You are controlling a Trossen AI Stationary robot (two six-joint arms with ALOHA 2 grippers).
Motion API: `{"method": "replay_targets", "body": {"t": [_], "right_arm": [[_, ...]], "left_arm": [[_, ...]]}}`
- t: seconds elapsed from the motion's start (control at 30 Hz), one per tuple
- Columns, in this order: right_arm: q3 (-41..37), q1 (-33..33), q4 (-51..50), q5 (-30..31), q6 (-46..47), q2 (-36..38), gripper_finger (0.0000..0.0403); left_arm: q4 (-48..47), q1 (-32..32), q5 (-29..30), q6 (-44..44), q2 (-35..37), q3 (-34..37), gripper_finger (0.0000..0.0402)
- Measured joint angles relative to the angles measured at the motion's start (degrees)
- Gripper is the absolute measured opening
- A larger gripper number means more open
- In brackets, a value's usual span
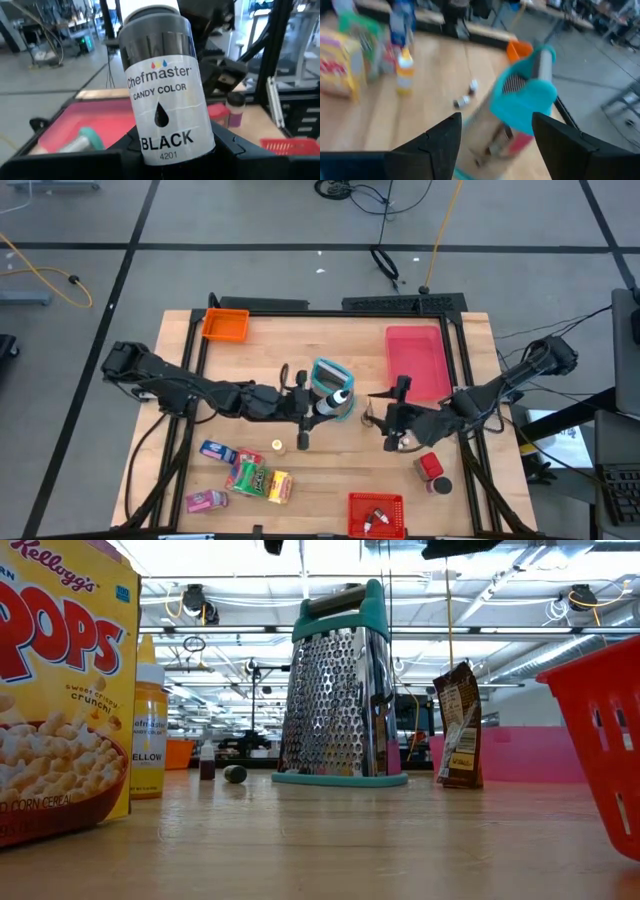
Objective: Pick & Place Kitchen Items
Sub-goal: Put the big black food coloring bottle into the red bin
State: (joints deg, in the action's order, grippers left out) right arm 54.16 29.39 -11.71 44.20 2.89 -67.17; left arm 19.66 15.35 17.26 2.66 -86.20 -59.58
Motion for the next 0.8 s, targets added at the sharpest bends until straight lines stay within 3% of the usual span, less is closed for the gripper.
{"method": "replay_targets", "body": {"t": [0.2,0.37,0.57,0.8], "right_arm": [[-11.98,-0.04,28.92,-8.62,-5.24,6.16,0.0227],[-20.31,-0.63,48.05,-10.04,-7.11,7.87,0.0221],[-23.07,-3.09,54.22,-17.59,-4.08,7.73,0.0216],[-23.09,-4.58,57.67,-21.22,-3.37,5.45,0.0215]], "left_arm": [[1.82,-0.09,1.31,0.25,-0.05,1.12,0.0118],[4.54,-0.32,1.33,-0.35,-1.76,1.14,0.0118],[13.37,-0.32,0.61,0.26,-6.94,1.13,0.0118],[22.08,-0.85,-0.86,0.57,-12.73,1.13,0.0118]]}}
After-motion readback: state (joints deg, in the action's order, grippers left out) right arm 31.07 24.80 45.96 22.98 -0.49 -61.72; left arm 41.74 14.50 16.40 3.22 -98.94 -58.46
